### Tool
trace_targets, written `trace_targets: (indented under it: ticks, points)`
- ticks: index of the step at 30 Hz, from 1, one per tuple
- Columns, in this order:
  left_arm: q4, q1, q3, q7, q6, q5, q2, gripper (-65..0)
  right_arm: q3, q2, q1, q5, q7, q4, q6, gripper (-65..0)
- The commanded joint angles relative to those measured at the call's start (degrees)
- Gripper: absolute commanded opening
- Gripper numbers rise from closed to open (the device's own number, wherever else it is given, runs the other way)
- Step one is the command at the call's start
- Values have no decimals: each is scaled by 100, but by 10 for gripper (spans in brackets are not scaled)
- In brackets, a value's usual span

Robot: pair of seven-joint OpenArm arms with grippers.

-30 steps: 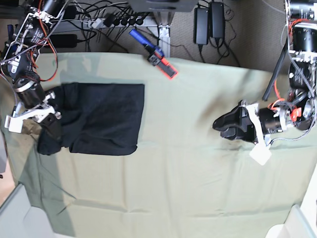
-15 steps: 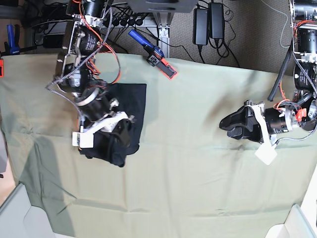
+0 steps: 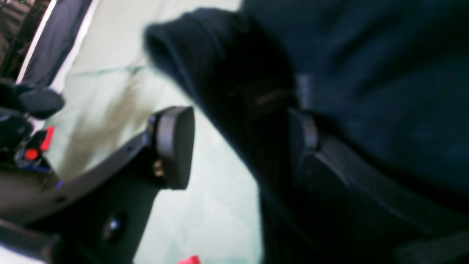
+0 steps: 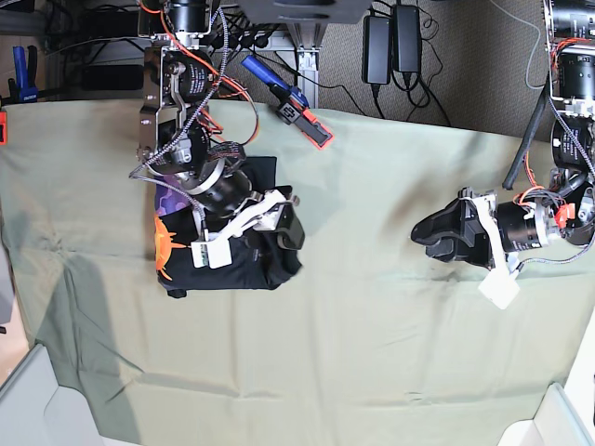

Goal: Fold the T-shirt properly
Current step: 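Press and flatten the folded bundle with the right gripper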

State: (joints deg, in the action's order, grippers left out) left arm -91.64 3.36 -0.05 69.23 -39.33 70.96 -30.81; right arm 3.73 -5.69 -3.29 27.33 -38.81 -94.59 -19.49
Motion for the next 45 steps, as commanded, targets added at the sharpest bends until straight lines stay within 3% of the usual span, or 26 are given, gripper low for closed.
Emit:
trace_targets:
  ticks: [1,16,35,39,40,42,44,45]
  points:
    - [-87,109,-39,-87,-67,127,-96,-319,-96,-17,74,144,85,-83,-328,-281]
    - [-87,109,-39,-129,-67,127,-94,-319,-911,-20,74,245,83,-96,-330,-282]
    - [-87,109,-39,-127,-67,127,-96,-319,-946,20,103,-129,-146,-1270,-330,-283]
    - [-87,109,-39,-129,-67,133,-94,-321,-929,142,289,-511,-92,-1416,-328,-288]
    - [-87,107,-37,-129,-67,131,-94,-322,-918,210,367,-654,-39,-1416,-328,-321]
    - [-87,107,-17,-131,-67,131,-92,-357,-848,332,516,-988,83,-1416,-326,-460]
    - [-87,107,-15,-175,-67,127,-70,-472,-713,479,667,-1349,254,-1408,-323,-644]
    - [-87,107,-4,-208,-67,129,-57,-529,-616,549,754,-1510,291,-1394,-323,-650]
